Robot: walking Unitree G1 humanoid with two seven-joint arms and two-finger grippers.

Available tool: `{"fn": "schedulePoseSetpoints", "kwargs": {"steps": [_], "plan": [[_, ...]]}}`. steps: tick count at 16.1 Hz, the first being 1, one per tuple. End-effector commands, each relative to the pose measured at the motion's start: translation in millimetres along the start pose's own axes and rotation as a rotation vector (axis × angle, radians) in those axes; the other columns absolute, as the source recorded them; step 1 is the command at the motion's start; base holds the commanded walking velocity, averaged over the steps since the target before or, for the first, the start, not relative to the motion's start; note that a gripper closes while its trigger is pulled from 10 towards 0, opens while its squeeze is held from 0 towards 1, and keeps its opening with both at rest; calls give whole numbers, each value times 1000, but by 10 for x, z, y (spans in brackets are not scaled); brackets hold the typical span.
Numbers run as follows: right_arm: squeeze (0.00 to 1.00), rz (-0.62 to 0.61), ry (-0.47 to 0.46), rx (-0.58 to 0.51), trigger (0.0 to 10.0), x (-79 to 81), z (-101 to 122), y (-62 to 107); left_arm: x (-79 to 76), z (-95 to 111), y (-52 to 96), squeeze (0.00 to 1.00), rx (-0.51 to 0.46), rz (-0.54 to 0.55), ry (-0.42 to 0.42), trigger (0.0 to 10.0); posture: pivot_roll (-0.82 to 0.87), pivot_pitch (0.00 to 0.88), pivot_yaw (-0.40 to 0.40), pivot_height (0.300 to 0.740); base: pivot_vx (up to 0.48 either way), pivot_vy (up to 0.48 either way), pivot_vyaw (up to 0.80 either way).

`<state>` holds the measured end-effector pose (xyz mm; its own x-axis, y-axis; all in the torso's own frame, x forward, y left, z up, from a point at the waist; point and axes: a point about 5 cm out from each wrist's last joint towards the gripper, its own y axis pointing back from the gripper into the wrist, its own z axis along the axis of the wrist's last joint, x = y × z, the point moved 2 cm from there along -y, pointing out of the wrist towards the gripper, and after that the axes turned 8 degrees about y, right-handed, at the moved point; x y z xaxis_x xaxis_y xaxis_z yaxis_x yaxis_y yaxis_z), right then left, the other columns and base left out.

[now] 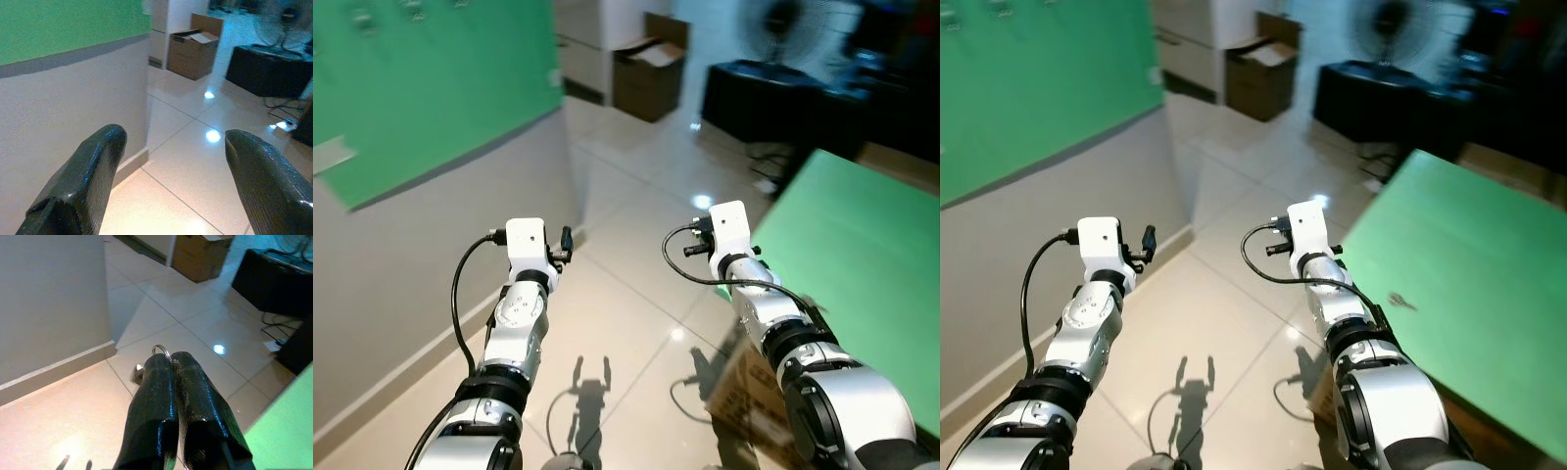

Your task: Hang keys on a hook

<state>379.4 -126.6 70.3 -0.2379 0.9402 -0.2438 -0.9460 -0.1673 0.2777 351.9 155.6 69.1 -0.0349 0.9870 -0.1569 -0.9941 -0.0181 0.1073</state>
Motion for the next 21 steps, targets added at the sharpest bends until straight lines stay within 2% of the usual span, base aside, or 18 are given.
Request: {"fn": "schedulePoseSetpoints", "kwargs": {"steps": [1,5,7,9,11,15,17,19,21], "plan": [[0,-3,17,-19,0,-20,50,-8,-27,25,-23,0,-5,-10,-1,10000,-48,0,25,740,0,0,775],[0,-3,23,-17,0,-27,32,-2,-24,12,-24,0,2,-8,2,10000,-44,0,17,740,0,0,772],[0,-44,-50,-57,0,-90,-32,53,155,-40,50,0,7,20,38,10000,-35,0,7,740,0,0,775],[0,-54,-52,-79,0,-100,-103,104,289,-75,114,0,10,41,30,10000,-30,0,3,740,0,0,775],[0,-92,-82,-84,0,-132,-333,244,509,-126,246,0,12,64,36,10000,-20,0,-4,740,0,0,772],[8,-84,-85,-108,0,-96,-544,419,719,-218,393,0,30,104,37,10000,-20,0,3,740,0,0,773],[39,-90,-94,-124,0,-83,-580,465,742,-292,481,0,36,115,73,10000,-22,0,7,740,0,0,778],[31,-89,-99,-162,0,-33,-577,521,636,-453,681,0,47,95,124,10000,-25,0,12,740,0,0,794],[0,-81,-84,-147,0,-10,-600,525,525,-494,681,0,63,75,138,10000,-19,0,7,740,0,0,800]]}}
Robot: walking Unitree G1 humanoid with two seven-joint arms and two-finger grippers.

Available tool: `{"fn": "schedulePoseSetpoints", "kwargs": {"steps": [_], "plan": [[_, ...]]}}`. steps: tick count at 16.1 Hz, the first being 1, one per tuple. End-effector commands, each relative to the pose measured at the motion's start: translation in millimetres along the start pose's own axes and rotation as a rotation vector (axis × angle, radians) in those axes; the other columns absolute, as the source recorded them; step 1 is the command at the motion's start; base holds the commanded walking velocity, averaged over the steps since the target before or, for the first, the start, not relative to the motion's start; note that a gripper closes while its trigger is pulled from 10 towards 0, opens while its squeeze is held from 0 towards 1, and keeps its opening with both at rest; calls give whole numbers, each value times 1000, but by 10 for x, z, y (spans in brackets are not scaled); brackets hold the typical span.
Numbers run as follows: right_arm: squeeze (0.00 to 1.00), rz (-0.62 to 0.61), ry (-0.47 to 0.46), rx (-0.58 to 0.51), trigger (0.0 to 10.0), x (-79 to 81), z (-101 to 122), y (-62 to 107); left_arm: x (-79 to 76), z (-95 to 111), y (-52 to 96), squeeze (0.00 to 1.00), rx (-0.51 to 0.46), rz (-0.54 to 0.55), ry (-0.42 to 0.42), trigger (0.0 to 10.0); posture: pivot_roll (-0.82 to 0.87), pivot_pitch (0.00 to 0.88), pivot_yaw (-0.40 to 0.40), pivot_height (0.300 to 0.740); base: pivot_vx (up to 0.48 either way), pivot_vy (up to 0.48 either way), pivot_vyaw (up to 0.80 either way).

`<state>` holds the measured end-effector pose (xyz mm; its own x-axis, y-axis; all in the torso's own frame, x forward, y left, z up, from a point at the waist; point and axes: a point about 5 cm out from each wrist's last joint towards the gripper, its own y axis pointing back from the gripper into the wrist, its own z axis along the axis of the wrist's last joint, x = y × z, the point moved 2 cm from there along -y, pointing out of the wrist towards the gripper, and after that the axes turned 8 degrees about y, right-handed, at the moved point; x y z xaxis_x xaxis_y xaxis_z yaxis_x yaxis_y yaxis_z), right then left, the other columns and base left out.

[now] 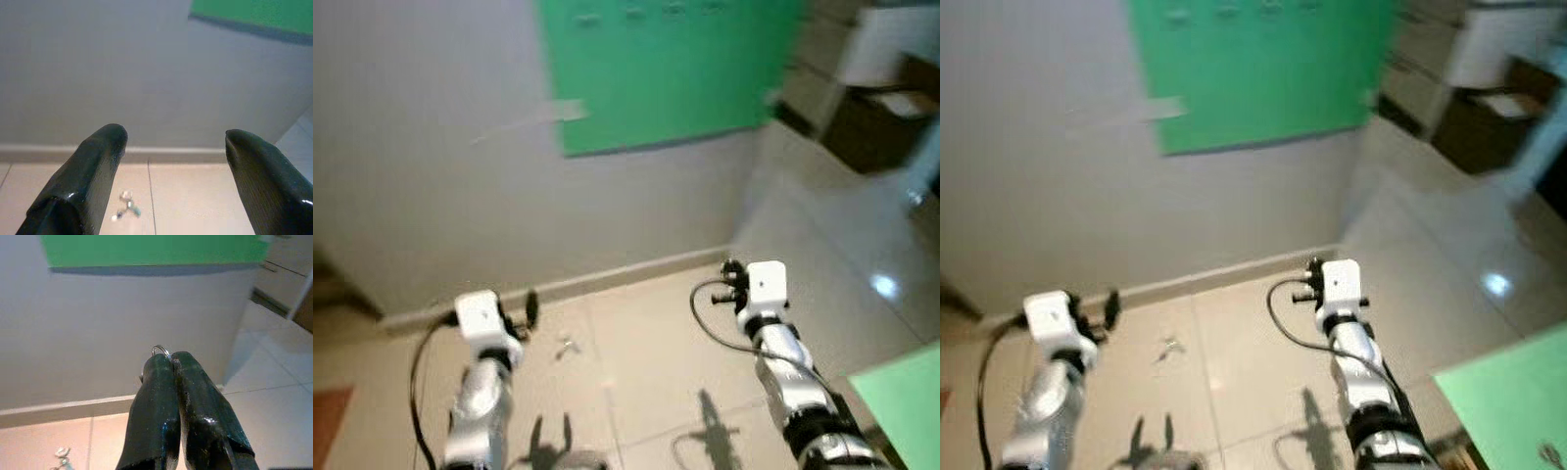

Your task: Hang keys on a hook

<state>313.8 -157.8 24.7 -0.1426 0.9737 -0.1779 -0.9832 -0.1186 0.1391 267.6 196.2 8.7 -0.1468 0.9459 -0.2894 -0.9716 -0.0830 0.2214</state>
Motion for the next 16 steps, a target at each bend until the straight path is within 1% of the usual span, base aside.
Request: {"fn": "schedulePoseSetpoints", "kwargs": {"steps": [1,2,3,4,6,9,12,13,15,16], "plan": [[0,11,-12,-7,0,35,56,-50,-82,142,-114,0,-29,-31,-26,10000,-17,0,6,740,0,0,800],[0,18,-28,4,0,44,61,-72,-116,162,-145,0,-29,-39,-42,10000,-18,0,6,740,0,0,794],[0,37,-26,13,0,73,66,-88,-129,182,-162,0,-30,-37,-49,10000,-20,0,5,740,0,0,406],[0,43,-12,19,0,95,82,-112,-147,210,-181,0,-35,-37,-52,10000,-21,0,5,740,0,0,0],[0,49,10,-4,0,106,125,-125,-160,228,-193,0,-36,-39,-61,10000,-27,0,8,740,0,0,0],[0,50,54,20,0,102,75,-107,-196,228,-213,0,-34,-49,-89,10000,-32,0,10,740,0,0,0],[0,61,69,27,0,126,63,-103,-227,244,-233,0,-34,-55,-90,10000,-34,0,14,740,0,0,0],[0,60,66,30,0,144,61,-107,-307,265,-249,0,-40,-101,-92,10000,-39,0,20,740,266,0,0],[0,68,71,32,0,170,63,-114,-352,274,-259,0,-46,-110,-131,10000,-42,0,24,740,435,0,0],[0,73,74,36,0,177,62,-118,-368,277,-263,0,-48,-113,-132,10000,-42,0,25,740,435,0,0]]}}
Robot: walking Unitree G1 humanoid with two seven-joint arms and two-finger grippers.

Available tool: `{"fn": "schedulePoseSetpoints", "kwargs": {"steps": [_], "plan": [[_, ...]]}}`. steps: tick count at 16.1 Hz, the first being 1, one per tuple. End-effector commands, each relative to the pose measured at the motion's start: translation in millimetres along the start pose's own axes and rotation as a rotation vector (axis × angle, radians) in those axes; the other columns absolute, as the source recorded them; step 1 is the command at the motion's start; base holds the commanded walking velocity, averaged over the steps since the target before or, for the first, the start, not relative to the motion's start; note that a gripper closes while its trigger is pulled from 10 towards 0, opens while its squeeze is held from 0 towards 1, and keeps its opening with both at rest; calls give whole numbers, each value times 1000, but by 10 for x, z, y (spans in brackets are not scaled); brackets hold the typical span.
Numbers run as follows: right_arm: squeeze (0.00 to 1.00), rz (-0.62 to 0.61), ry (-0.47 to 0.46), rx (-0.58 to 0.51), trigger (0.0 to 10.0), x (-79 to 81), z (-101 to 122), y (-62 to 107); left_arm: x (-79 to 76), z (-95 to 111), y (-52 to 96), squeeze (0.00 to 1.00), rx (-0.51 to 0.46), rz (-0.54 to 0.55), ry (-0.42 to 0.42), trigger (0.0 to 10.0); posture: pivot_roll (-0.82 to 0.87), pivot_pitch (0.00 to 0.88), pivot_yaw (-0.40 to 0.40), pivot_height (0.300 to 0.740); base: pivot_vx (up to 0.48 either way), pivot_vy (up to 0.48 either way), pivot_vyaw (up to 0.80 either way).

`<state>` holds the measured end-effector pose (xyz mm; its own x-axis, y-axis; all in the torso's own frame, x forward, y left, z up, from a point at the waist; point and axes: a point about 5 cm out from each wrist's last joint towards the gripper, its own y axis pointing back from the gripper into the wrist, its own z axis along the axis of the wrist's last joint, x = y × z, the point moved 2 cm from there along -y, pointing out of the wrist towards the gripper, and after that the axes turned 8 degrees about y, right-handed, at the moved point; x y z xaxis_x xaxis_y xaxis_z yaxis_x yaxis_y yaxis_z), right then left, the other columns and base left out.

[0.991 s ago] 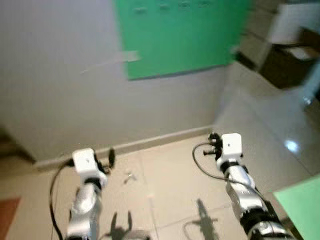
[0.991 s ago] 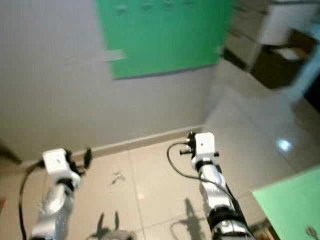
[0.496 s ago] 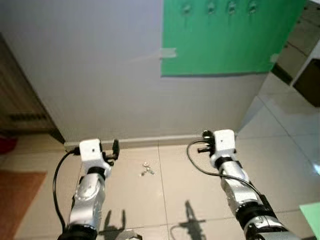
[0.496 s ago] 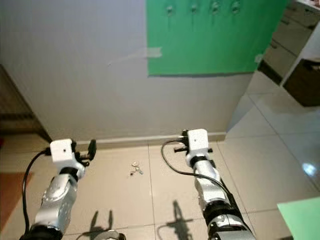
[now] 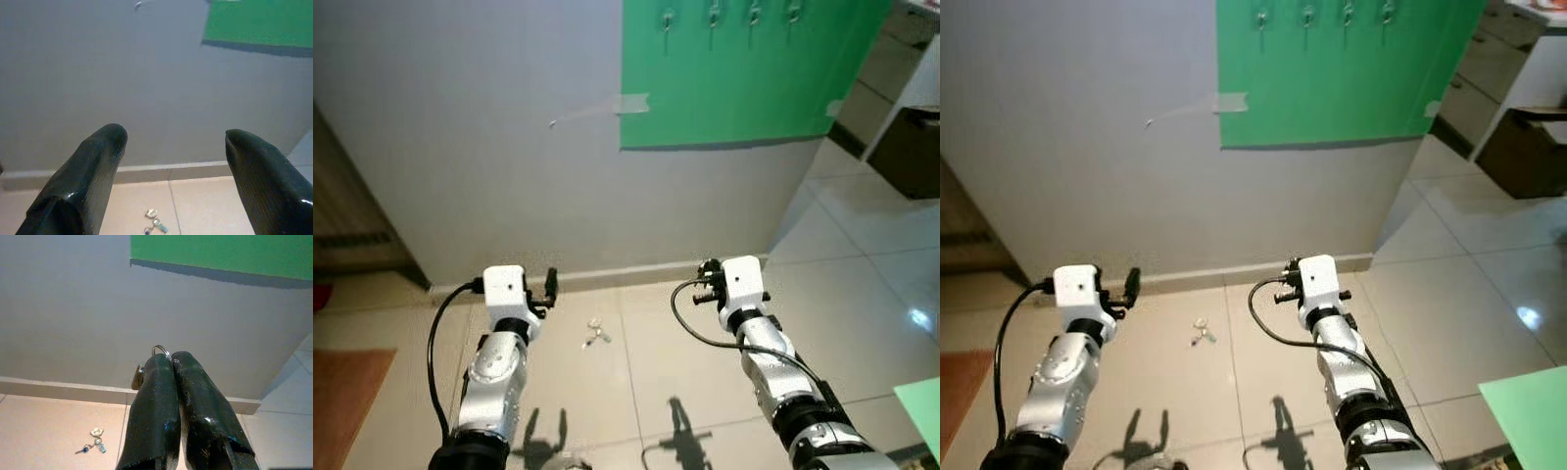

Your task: Hang keys on a hook

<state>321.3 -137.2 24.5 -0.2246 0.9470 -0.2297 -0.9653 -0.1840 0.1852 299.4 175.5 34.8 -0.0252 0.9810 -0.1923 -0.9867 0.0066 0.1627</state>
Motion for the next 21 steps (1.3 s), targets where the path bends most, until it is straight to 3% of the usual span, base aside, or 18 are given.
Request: {"fn": "schedulePoseSetpoints", "kwargs": {"steps": [1,21], "plan": [[0,1,11,5,0,-12,23,-27,-49,50,-41,0,-14,-13,-12,10000,-42,0,24,740,458,0,0],[0,51,22,9,0,63,81,-105,-3,99,-94,0,-27,16,-23,10000,-19,0,16,740,465,0,0]]}}
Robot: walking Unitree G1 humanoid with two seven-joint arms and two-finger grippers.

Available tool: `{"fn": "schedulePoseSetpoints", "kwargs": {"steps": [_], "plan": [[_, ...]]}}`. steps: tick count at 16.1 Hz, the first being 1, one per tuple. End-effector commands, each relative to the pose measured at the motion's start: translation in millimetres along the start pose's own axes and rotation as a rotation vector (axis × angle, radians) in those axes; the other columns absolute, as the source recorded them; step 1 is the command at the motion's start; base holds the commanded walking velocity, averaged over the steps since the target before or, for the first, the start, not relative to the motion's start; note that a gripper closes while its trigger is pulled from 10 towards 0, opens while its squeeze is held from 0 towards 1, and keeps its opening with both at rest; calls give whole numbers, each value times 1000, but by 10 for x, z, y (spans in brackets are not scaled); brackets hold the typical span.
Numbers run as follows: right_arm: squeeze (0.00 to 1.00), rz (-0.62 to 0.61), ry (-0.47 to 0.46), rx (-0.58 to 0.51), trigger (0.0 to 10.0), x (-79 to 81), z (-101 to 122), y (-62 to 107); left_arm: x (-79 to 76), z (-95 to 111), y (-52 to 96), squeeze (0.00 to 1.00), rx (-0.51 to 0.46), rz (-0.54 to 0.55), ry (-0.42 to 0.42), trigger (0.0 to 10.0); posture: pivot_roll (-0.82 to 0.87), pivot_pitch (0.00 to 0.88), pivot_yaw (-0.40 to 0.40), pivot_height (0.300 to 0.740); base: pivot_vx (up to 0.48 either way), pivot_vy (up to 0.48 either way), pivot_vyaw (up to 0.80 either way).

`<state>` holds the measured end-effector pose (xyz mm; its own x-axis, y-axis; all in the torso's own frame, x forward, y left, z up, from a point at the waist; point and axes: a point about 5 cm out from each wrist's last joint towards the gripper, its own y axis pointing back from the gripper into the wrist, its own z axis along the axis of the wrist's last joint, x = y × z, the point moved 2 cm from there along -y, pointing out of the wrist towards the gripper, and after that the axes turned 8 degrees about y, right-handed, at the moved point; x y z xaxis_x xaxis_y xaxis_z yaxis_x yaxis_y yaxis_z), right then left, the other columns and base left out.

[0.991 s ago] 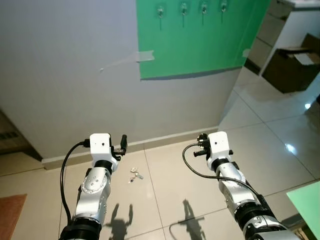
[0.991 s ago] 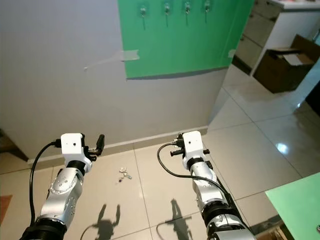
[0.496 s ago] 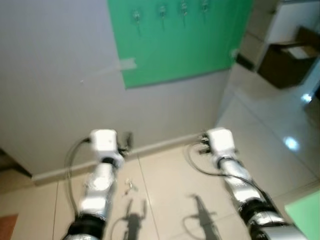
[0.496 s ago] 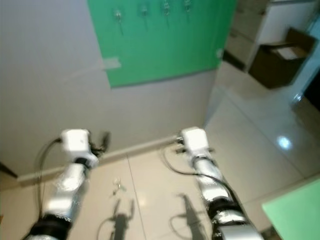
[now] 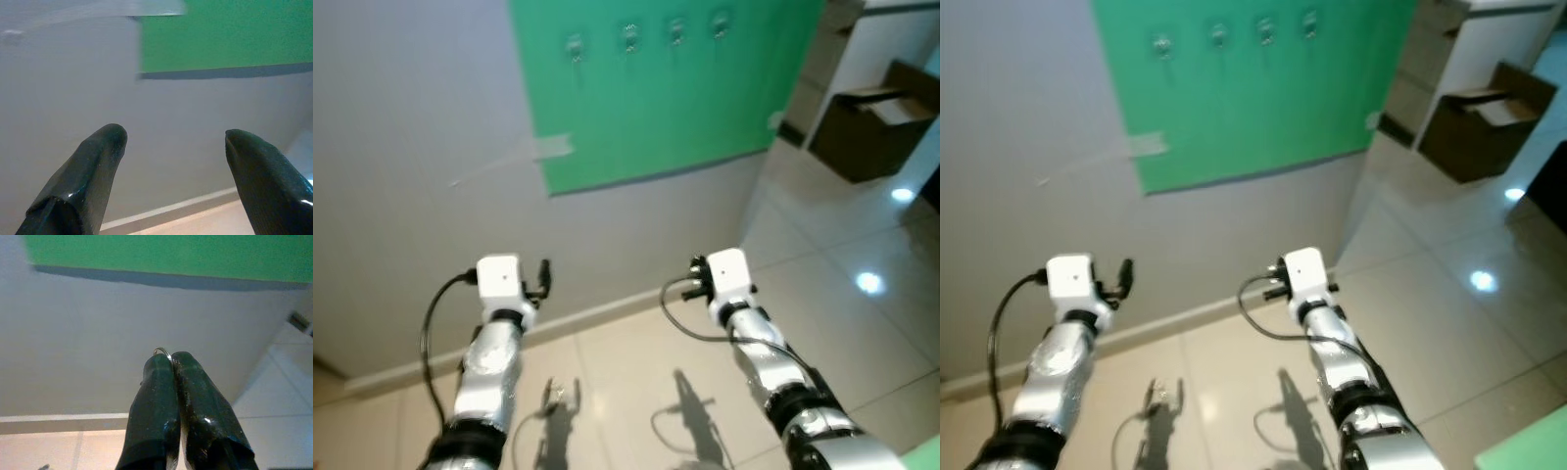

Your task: Hang keys on a hook

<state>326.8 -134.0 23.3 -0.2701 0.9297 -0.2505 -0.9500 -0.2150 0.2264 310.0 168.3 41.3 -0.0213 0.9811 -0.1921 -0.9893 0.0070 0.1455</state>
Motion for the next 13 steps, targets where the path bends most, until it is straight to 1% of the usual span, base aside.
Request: {"fn": "schedulePoseSetpoints", "kwargs": {"steps": [1,3,13], "plan": [[0,9,-8,-24,0,39,81,-44,82,35,-3,0,-10,18,-24,10000,-20,0,16,740,480,0,0],[0,11,-8,-22,0,38,85,-51,99,34,-9,0,-9,27,-15,10000,-19,0,14,740,480,0,0],[0,23,-2,-18,0,38,110,-78,69,20,-7,0,-10,24,-3,10000,-15,0,10,740,480,0,0]]}}
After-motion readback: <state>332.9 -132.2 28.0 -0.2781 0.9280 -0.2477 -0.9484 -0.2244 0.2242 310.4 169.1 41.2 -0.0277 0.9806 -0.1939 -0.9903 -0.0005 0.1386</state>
